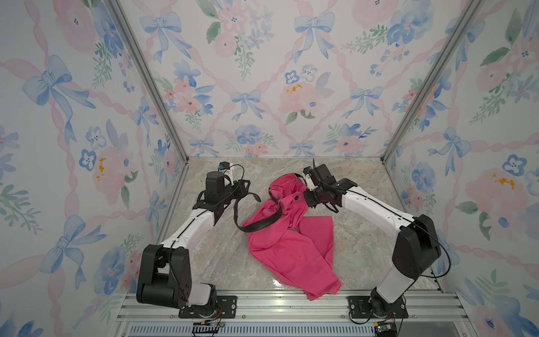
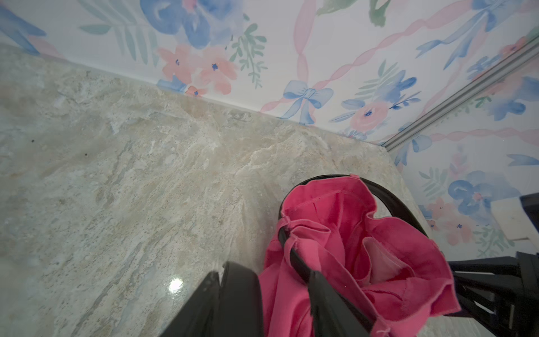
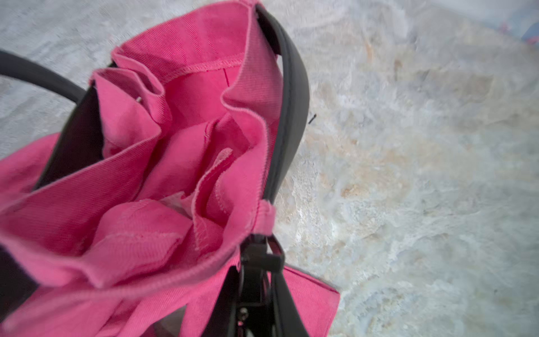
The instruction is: Remove the belt from the trousers
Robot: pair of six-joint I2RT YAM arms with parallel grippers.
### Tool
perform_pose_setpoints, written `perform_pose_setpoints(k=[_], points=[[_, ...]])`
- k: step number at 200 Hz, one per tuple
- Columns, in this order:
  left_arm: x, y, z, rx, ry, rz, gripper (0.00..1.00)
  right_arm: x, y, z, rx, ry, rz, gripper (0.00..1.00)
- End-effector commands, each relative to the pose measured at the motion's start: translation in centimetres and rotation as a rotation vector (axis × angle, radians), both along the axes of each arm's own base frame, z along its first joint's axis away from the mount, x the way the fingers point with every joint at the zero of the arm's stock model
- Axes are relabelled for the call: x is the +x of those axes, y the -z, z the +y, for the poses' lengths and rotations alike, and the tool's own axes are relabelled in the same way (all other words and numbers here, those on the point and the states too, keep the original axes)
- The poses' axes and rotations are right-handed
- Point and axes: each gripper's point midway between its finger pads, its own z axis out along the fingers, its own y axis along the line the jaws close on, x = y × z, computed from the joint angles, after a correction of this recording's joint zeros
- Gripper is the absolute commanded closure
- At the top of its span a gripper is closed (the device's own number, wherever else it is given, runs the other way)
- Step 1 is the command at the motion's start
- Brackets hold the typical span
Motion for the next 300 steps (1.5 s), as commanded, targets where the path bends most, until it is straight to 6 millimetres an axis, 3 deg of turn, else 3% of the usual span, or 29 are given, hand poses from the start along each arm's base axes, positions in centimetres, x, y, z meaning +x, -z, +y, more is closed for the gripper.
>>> perform_pose_setpoints(k=[1, 19, 52, 89, 113, 129, 140, 176, 185, 196, 217, 253, 279, 300], points=[[-2.8, -4.2, -4.2, 0.119, 0.199, -0.208, 0.4, 0.0, -7.0, 0.6, -0.003, -0.061, -0.173, 1.0], [-4.4, -3.9, -7.1, 0.165, 0.312, -0.245, 0.36, -0.4, -8.3, 1.3, 0.013, -0.077, -0.193, 1.0], [-6.3, -1.0, -11.8, 0.198, 0.468, -0.217, 0.27, -1.4, -8.9, 2.1, 0.034, -0.099, -0.2, 1.0], [-6.7, -0.6, -16.3, 0.223, 0.557, -0.224, 0.24, -2.1, -8.9, 2.4, 0.04, -0.109, -0.196, 1.0], [-5.1, 0.2, -17.6, 0.248, 0.511, -0.199, 0.26, -2.4, -9.1, 2.7, 0.047, -0.114, -0.198, 1.0], [-3.4, 1.0, -17.9, 0.255, 0.464, -0.163, 0.36, -2.6, -9.5, 2.9, 0.06, -0.119, -0.203, 1.0], [-2.4, 1.1, -17.9, 0.258, 0.434, -0.153, 0.48, -2.7, -9.7, 3.0, 0.067, -0.127, -0.204, 1.0], [-0.5, -0.9, -18.1, 0.231, 0.365, -0.17, 1.0, -3.4, -10.5, 2.7, 0.085, -0.132, -0.215, 1.0], [0.2, -1.6, -17.7, 0.224, 0.335, -0.179, 1.0, -3.6, -10.8, 2.6, 0.093, -0.13, -0.22, 1.0], [1.2, -3.0, -16.5, 0.19, 0.281, -0.182, 1.0, -4.0, -10.9, 2.4, 0.103, -0.124, -0.22, 0.92], [4.1, -6.4, -12.7, 0.083, 0.147, -0.181, 1.0, -4.8, -10.4, 2.2, 0.129, -0.116, -0.204, 0.85], [7.7, -11.6, -5.6, -0.026, -0.086, -0.224, 1.0, -6.2, -8.2, 1.3, 0.13, -0.102, -0.16, 0.9], [9.9, -12.0, -0.2, -0.083, -0.212, -0.204, 1.0, -6.9, -7.0, -0.3, 0.101, -0.074, -0.16, 0.99], [11.1, -11.3, 3.9, -0.146, -0.278, -0.166, 1.0, -6.1, -4.5, -4.8, 0.079, 0.065, -0.15, 1.0]])
